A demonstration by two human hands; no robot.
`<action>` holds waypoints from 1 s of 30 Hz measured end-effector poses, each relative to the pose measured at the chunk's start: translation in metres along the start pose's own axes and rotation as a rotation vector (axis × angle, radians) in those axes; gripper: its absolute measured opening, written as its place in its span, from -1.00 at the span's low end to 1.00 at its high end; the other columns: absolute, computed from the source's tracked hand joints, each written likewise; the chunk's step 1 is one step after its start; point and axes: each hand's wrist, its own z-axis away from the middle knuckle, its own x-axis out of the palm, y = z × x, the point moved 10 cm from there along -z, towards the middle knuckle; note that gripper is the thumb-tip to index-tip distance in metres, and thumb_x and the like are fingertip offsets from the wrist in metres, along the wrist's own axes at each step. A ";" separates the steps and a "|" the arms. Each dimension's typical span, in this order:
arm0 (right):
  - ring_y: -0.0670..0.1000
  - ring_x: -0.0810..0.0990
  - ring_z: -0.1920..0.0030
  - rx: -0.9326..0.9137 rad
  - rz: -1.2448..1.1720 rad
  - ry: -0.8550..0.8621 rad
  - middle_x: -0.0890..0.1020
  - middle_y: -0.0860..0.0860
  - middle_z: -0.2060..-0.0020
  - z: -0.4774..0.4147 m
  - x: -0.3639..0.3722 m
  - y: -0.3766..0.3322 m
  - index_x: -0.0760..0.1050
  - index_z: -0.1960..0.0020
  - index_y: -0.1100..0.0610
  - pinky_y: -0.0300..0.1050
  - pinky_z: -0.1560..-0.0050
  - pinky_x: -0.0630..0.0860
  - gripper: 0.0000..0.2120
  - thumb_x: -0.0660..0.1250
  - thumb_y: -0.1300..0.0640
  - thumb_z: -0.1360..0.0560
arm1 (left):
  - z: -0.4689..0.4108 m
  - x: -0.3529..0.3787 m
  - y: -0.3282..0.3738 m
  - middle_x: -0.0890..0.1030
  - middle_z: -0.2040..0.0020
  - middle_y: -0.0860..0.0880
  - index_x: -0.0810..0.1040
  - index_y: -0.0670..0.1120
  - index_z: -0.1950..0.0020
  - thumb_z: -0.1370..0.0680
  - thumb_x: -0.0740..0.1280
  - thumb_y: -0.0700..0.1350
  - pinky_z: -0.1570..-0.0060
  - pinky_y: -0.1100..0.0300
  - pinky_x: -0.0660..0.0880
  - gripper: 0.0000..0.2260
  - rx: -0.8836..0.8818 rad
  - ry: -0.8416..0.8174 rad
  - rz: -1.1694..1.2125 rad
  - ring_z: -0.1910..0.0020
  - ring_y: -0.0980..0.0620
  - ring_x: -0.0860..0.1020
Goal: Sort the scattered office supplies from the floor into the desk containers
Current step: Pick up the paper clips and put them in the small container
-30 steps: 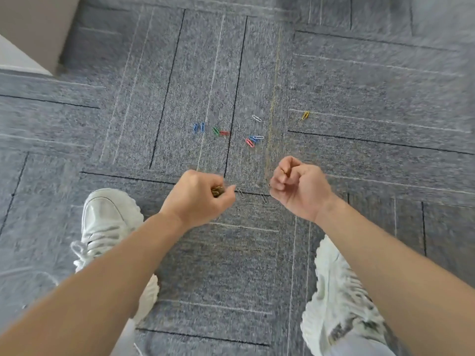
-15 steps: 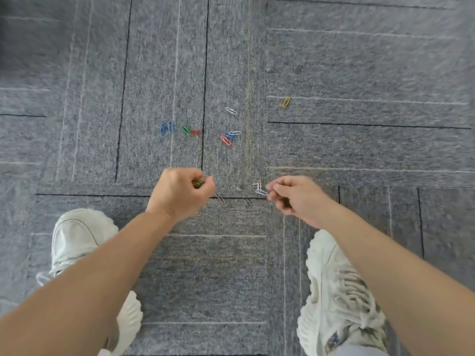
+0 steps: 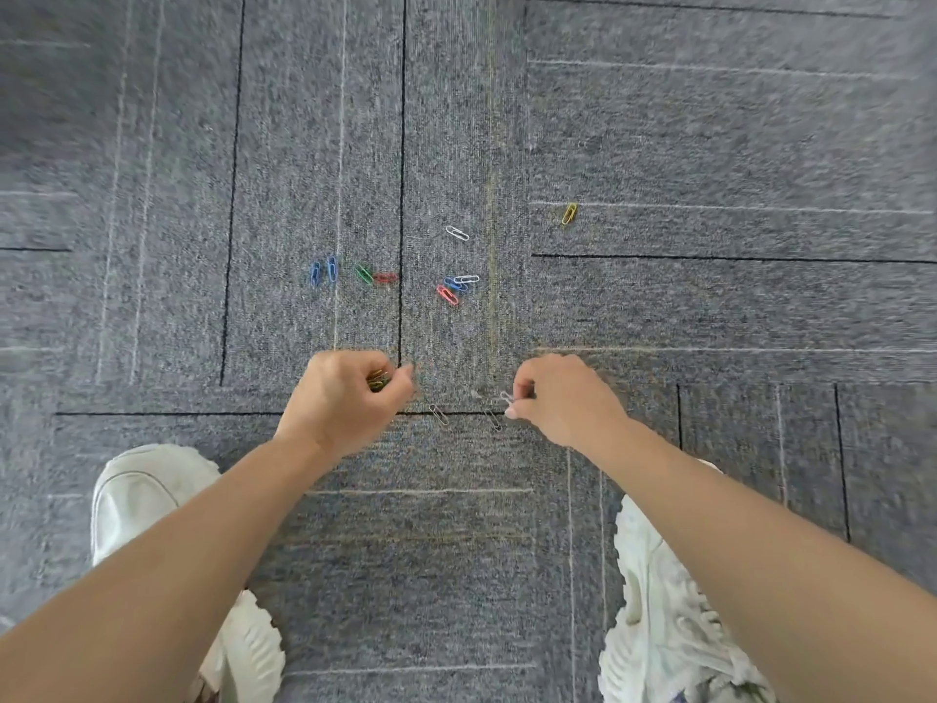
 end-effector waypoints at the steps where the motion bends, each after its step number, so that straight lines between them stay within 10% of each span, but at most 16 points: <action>1: -0.05 0.52 0.32 -0.010 0.004 -0.023 0.55 -0.10 0.30 0.000 0.003 -0.001 0.45 0.23 -0.04 -0.10 0.20 0.50 -0.79 0.41 -0.02 -0.53 | 0.000 -0.002 -0.002 0.39 0.58 0.00 0.42 -0.16 0.48 -0.57 0.37 -0.08 0.65 0.36 0.18 -0.57 -0.007 0.002 0.008 0.62 0.13 0.24; 7: -0.13 0.38 0.48 -0.051 -0.355 0.080 0.48 -0.04 0.40 0.009 -0.004 0.006 0.42 0.24 0.14 -0.28 0.40 0.37 -0.79 0.29 0.14 -0.56 | 0.000 -0.005 -0.009 0.40 0.58 -0.02 0.46 -0.23 0.44 -0.58 0.35 -0.07 0.66 0.36 0.19 -0.58 -0.014 -0.012 0.035 0.64 0.10 0.26; 15: 0.06 0.39 0.28 0.135 -1.691 -0.197 0.42 0.09 0.36 0.014 0.008 0.000 0.23 0.41 0.12 -0.14 0.28 0.27 -0.90 0.11 0.29 -0.16 | -0.001 -0.004 -0.010 0.39 0.55 -0.04 0.46 -0.28 0.41 -0.57 0.36 -0.04 0.65 0.35 0.21 -0.56 -0.041 -0.004 0.026 0.60 0.07 0.24; 30: 0.05 0.56 0.34 0.578 -1.980 -0.232 0.51 0.08 0.37 0.025 0.046 0.028 0.38 0.23 0.16 -0.16 0.37 0.50 -0.75 0.09 0.15 -0.60 | 0.000 0.003 -0.018 0.39 0.56 0.01 0.47 -0.18 0.41 -0.59 0.35 -0.03 0.65 0.35 0.20 -0.60 -0.117 -0.061 0.062 0.63 0.14 0.24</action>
